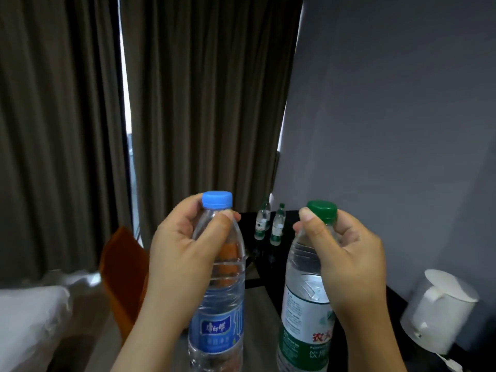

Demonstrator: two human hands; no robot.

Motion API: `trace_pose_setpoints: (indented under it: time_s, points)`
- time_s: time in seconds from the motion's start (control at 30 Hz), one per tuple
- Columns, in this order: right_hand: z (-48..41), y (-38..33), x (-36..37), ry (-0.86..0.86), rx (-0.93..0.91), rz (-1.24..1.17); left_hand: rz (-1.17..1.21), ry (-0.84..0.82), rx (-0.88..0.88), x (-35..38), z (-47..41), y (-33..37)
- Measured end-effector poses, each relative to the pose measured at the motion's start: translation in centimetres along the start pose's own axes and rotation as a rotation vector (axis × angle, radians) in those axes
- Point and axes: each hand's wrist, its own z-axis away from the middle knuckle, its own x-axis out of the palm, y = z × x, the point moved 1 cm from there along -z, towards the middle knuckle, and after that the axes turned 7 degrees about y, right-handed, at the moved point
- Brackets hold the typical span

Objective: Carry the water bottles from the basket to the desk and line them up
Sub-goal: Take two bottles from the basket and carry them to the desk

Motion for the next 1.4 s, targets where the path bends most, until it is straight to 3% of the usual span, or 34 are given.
trace_pose_setpoints:
  time_s: [0.43, 0.83, 1.1, 1.4]
  points:
    - [-11.8, 10.4, 6.7, 0.115, -0.006, 0.096, 0.064, -0.168, -0.073, 6.4, -14.1, -12.6]
    - [-28.1, 22.1, 6.5, 0.136, -0.013, 0.109, 0.059, -0.217, -0.006, 19.2, -24.5, -22.4]
    - [-35.3, 29.2, 6.6, 0.123, 0.028, 0.138, 0.077, -0.195, -0.125, 24.8, -29.7, -30.0]
    - [-41.5, 39.4, 9.1, 0.173, 0.090, 0.310, 0.141, -0.357, -0.203, 28.8, -36.9, -41.1]
